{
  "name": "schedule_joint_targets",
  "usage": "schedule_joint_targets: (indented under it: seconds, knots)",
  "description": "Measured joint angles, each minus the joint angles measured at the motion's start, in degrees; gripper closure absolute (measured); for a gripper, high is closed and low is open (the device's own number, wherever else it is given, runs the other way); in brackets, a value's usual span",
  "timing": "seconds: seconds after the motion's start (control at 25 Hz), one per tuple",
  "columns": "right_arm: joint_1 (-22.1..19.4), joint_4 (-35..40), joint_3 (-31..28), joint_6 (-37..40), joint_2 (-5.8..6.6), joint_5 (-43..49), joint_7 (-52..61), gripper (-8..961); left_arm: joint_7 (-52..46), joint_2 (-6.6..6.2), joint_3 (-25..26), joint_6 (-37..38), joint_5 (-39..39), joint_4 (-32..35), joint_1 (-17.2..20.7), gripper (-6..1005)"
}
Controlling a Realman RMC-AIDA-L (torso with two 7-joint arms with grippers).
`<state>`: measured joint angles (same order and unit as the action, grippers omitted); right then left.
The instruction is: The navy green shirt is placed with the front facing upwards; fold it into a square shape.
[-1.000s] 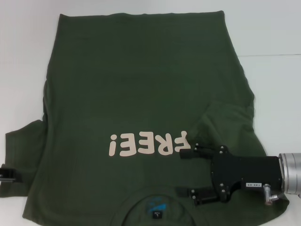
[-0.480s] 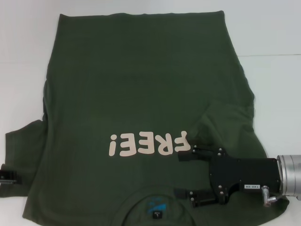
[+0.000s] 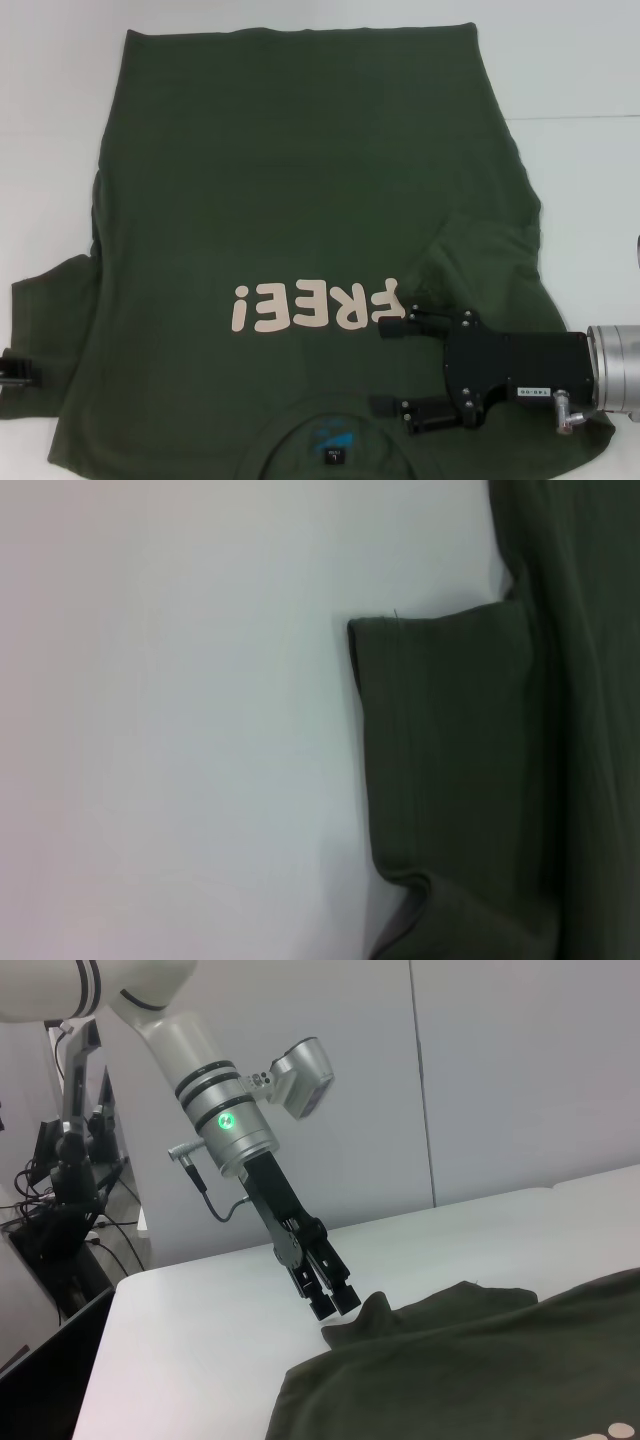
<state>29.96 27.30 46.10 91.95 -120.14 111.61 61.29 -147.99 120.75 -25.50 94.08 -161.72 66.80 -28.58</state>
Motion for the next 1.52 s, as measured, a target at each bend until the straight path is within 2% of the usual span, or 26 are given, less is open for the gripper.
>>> schedule_joint_targets:
  seconds: [0.32,1.52]
  knots:
    - [0.19,0.03,-0.05,-0.34,0.00,0.00,0.09,8,0.22,0.27,-0.13,-0.70,0.01,-0.38,-0.03,94]
    - [0.82,0.03,-0.04,-1.37,0.00,0.01,0.23,7,0.84,-0.08,-0.26,-1.46,-0.26,-1.58,-0.61,94]
